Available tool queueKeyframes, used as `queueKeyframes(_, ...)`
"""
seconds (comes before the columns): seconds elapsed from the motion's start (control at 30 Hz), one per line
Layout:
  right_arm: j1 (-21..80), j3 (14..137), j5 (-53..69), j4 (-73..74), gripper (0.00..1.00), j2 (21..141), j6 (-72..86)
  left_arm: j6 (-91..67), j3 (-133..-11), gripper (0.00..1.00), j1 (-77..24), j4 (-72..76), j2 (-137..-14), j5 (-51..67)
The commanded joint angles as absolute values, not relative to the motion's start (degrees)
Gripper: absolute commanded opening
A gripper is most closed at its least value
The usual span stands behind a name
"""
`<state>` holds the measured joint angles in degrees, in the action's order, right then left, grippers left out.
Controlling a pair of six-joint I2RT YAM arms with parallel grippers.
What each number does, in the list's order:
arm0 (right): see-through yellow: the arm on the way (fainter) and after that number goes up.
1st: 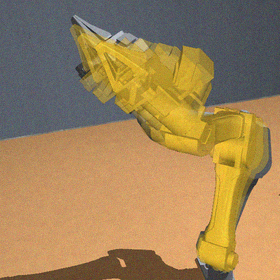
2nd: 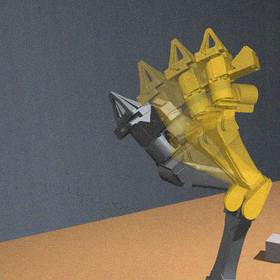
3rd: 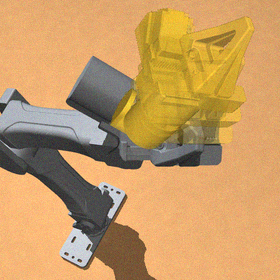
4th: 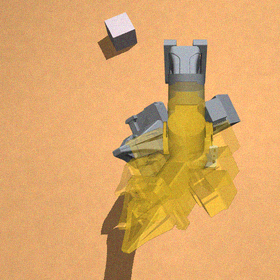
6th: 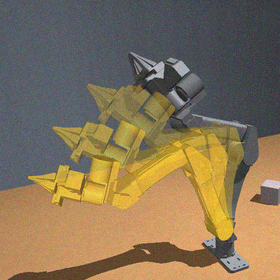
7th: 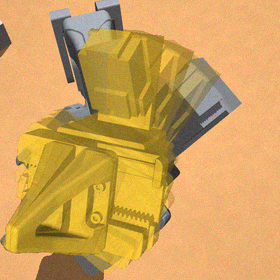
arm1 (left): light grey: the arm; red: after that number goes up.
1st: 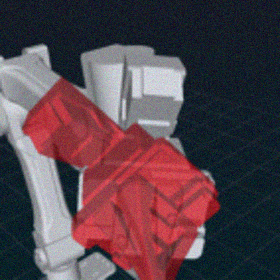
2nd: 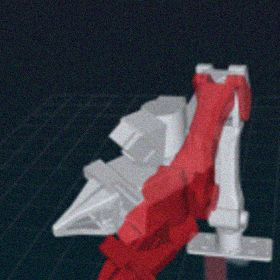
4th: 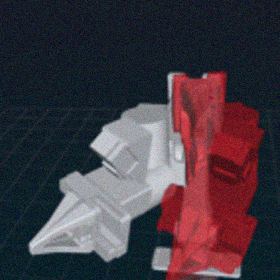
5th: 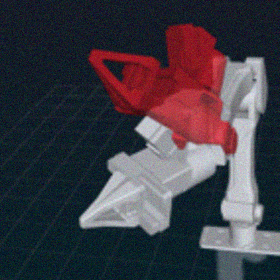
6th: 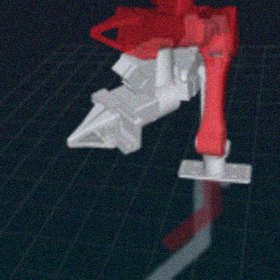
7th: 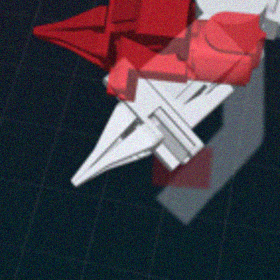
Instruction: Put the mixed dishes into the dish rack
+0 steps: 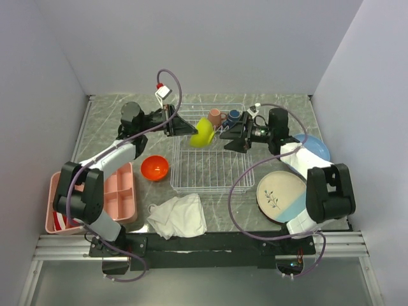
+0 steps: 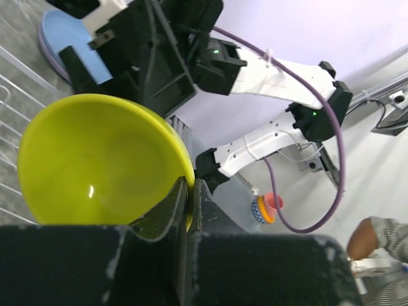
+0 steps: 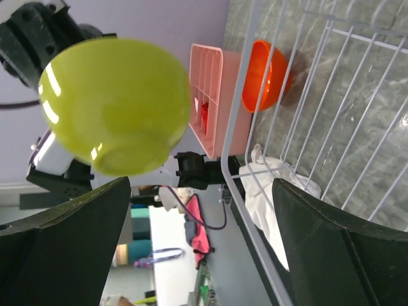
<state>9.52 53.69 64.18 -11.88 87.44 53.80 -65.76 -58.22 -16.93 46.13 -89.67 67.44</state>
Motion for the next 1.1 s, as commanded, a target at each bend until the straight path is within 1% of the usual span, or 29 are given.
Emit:
queueKeyframes(0.0,11.25,53.44,64.25,-26.89,1.0,89.21,59.85,-71.45,-57.22,0.01,-18.01,55.35,-92.27,65.04)
queueKeyframes(0.1,11.16,52.48,64.77,-27.86,1.0,90.44,59.76,-73.74,-55.38,0.01,-18.37,58.78,-94.38,63.2)
queueKeyframes(0.23,11.25,49.75,65.31,-33.48,1.0,90.88,62.93,-76.81,-54.05,0.01,-18.37,63.97,-97.9,61.7)
queueKeyframes(0.37,11.34,49.31,64.77,-30.59,1.0,91.58,61.35,-78.66,-55.54,0.01,-18.98,66.09,-100.63,61.26)
queueKeyframes(0.63,12.48,52.38,62.93,-24.79,0.99,95.88,59.07,-79.98,-57.04,0.01,-19.25,66.18,-102.83,61.17)
queueKeyframes(1.07,13.18,52.91,63.98,-40.68,0.9,99.49,68.64,-80.07,-57.39,0.01,-19.69,65.57,-103.97,61.61)
